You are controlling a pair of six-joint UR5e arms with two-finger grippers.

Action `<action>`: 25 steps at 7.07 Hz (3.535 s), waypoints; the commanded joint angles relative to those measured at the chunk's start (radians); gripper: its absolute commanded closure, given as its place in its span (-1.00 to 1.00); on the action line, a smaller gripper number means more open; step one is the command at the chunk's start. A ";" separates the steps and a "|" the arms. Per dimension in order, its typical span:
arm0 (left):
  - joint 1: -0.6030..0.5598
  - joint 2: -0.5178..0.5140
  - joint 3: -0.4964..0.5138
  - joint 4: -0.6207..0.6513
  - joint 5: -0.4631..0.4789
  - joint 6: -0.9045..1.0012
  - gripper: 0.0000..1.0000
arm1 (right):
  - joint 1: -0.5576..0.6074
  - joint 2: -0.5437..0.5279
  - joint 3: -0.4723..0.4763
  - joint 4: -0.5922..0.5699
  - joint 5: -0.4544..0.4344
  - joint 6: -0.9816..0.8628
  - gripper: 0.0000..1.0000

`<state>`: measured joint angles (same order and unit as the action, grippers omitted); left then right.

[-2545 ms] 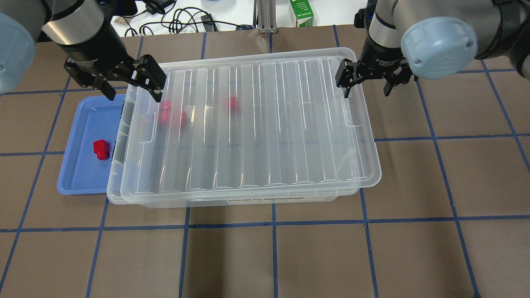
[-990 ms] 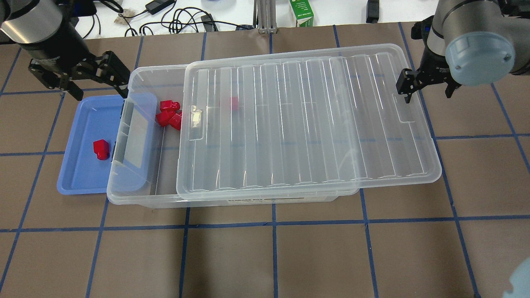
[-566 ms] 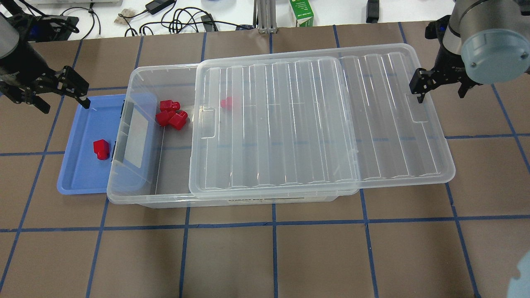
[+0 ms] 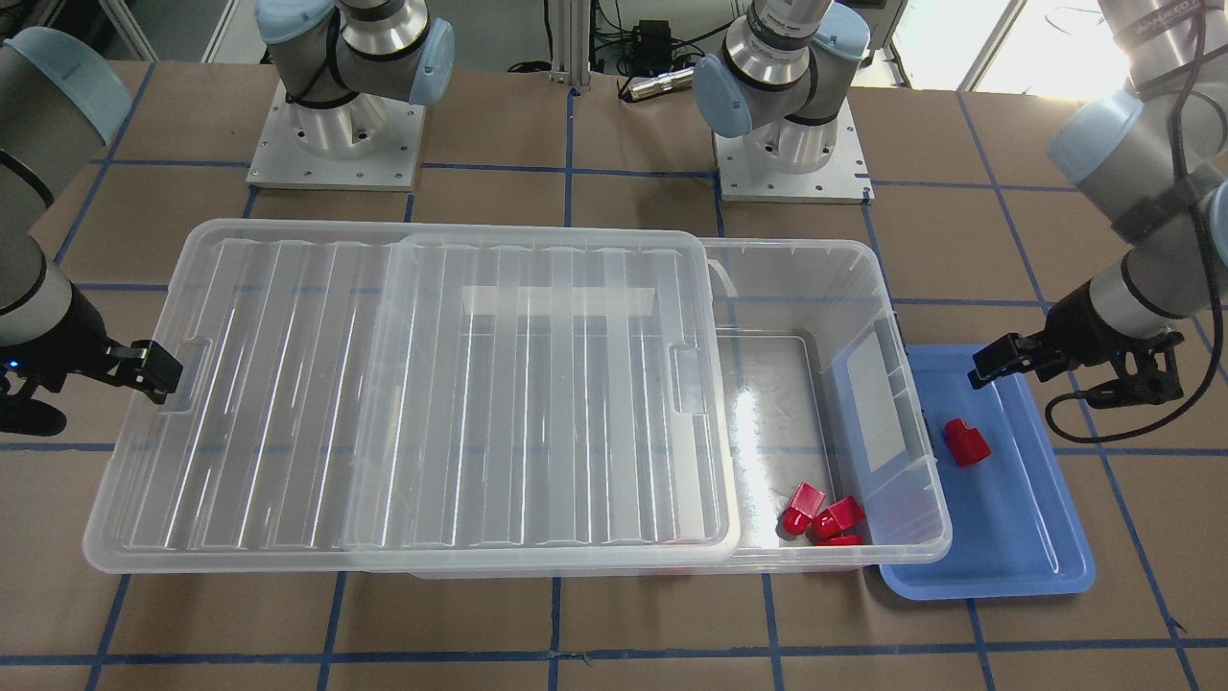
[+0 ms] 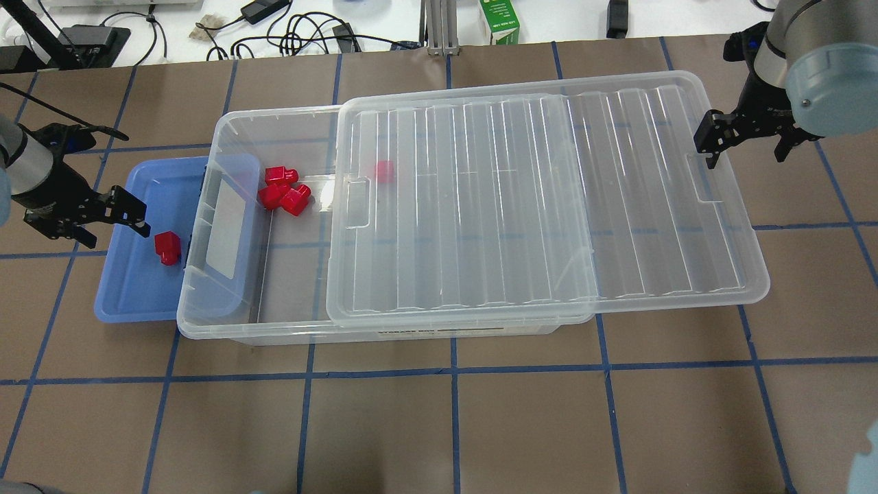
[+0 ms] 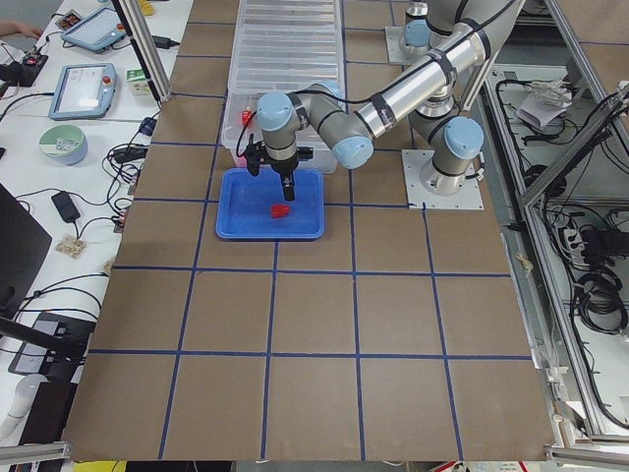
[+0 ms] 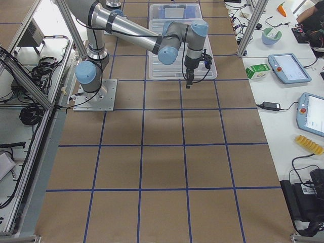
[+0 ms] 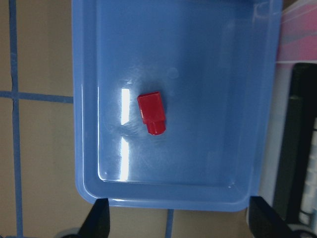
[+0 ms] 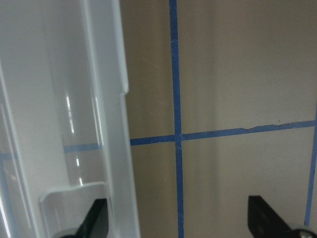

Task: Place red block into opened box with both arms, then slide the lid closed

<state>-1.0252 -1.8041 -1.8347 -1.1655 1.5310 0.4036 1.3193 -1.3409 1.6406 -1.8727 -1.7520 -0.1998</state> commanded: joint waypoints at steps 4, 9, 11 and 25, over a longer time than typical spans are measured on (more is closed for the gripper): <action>-0.003 -0.150 -0.069 0.263 -0.028 -0.106 -1.00 | 0.107 -0.158 -0.248 0.331 0.284 0.107 -1.00; -0.027 -0.190 -0.046 0.300 -0.017 -0.125 1.00 | 0.291 -0.153 -0.228 0.337 0.154 0.221 -1.00; -0.036 -0.121 0.046 0.145 -0.012 -0.121 1.00 | 0.291 -0.155 -0.220 0.340 0.157 0.221 -1.00; -0.469 0.025 -0.092 0.081 0.024 -0.348 1.00 | 0.291 -0.161 -0.212 0.340 0.151 0.220 -1.00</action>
<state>-1.4770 -1.7662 -1.9151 -1.1030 1.5536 0.0852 1.6107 -1.5008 1.4271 -1.5326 -1.6017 0.0200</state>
